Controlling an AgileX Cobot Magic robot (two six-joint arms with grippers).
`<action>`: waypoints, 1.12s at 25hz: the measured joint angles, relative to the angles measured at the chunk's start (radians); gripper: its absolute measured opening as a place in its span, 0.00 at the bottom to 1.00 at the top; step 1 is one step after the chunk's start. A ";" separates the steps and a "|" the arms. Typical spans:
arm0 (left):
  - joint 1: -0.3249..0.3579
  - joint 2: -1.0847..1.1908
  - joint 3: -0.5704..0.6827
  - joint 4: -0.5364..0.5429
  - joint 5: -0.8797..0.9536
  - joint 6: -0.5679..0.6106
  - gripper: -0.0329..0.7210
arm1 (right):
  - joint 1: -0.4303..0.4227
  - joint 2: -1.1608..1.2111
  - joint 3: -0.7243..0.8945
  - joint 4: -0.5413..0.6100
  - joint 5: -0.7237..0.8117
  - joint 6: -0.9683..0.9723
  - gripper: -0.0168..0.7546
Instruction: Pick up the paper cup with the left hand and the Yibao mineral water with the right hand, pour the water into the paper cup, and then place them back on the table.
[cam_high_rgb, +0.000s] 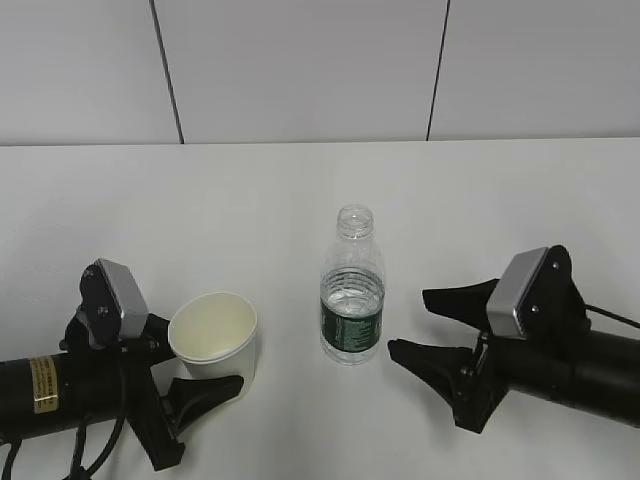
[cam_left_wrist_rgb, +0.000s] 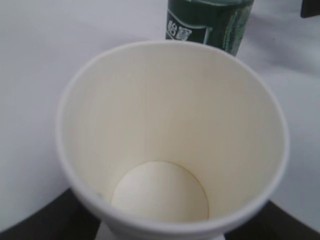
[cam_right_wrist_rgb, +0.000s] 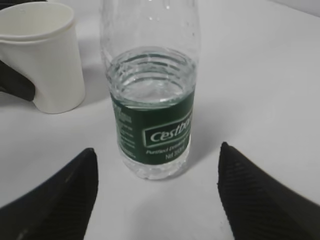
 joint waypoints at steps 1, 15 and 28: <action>0.000 0.000 0.000 -0.002 0.000 0.000 0.66 | 0.001 0.000 -0.012 -0.013 0.000 0.000 0.73; 0.000 0.000 0.000 -0.018 0.000 0.000 0.66 | 0.007 0.123 -0.112 -0.030 -0.002 0.000 0.84; 0.000 0.000 0.000 -0.019 0.000 0.000 0.66 | 0.007 0.173 -0.177 -0.049 -0.002 0.047 0.89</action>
